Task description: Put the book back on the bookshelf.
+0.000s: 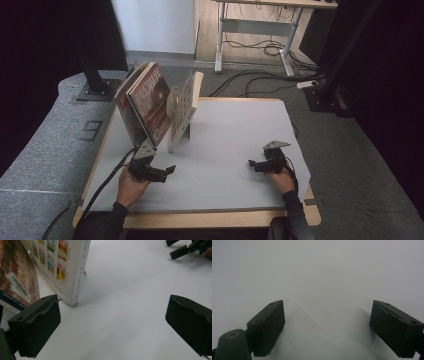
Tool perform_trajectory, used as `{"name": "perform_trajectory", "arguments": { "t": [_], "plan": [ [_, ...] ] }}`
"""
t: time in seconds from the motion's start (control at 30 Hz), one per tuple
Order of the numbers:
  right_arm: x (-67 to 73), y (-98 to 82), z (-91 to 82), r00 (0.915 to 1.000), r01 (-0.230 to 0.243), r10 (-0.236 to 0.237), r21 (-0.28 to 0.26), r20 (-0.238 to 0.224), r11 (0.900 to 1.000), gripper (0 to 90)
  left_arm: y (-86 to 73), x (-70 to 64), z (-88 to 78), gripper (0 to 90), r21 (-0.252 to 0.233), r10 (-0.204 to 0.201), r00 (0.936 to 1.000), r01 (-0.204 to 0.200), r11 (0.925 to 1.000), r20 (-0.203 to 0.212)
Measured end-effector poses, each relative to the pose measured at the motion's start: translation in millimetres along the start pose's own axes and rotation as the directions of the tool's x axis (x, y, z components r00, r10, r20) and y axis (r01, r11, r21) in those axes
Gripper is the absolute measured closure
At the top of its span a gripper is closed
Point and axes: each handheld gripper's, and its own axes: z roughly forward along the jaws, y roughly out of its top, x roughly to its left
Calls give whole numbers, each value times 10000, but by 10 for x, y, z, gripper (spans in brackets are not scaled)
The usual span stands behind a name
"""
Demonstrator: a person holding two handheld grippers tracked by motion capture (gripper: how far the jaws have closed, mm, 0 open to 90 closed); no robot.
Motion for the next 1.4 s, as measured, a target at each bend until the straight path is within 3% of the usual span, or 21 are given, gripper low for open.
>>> {"name": "perform_trajectory", "arguments": {
  "t": [0.37,0.63,0.83,0.9,1.0,1.4],
  "plan": [
    [-3,-1,0,10000,32,-32,-4,3,10000,121,-197,57,36,0,396,-136,9997,144,9991,-206],
    [-3,-1,0,10000,30,-30,-3,1,10000,121,-327,68,147,0,938,-132,9996,154,9955,-239],
    [-3,-1,0,10000,29,-29,-5,-2,10000,121,-414,44,298,0,1682,7,9998,24,9858,-183],
    [-3,-1,0,10000,29,-29,-5,-3,10000,121,-431,34,357,0,2122,27,9999,10,9772,-169],
    [-4,-1,0,10000,29,-29,-5,-3,10000,121,-427,21,387,0,2405,102,9996,-39,9706,-248],
    [-6,-3,0,10000,38,-38,-4,-4,10000,121,-426,14,393,0,2440,164,9995,-93,9697,-274]
  ]
}}
